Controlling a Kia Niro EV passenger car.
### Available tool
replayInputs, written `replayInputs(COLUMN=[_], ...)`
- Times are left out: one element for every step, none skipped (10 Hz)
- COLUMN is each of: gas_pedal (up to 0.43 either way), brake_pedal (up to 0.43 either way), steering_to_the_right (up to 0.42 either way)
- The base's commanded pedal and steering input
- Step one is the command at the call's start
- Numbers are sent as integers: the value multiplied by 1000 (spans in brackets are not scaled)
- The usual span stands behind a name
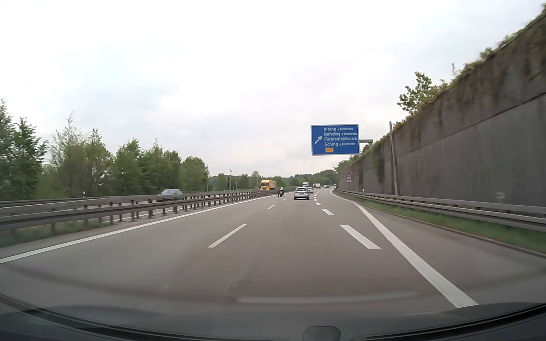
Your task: Follow the waypoints while adhering to traffic rules and regulations
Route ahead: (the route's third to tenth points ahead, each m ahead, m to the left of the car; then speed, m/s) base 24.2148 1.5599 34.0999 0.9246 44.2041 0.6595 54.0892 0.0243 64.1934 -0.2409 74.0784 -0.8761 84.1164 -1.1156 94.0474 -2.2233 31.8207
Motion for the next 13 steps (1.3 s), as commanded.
replayInputs(gas_pedal=[280,287,287,287,299,299,311,311,319,319,319,331,339], brake_pedal=[0,0,0,0,0,0,0,0,0,0,0,0,0], steering_to_the_right=[4,3,3,3,3,3,2,2,3,2,2,2,2])
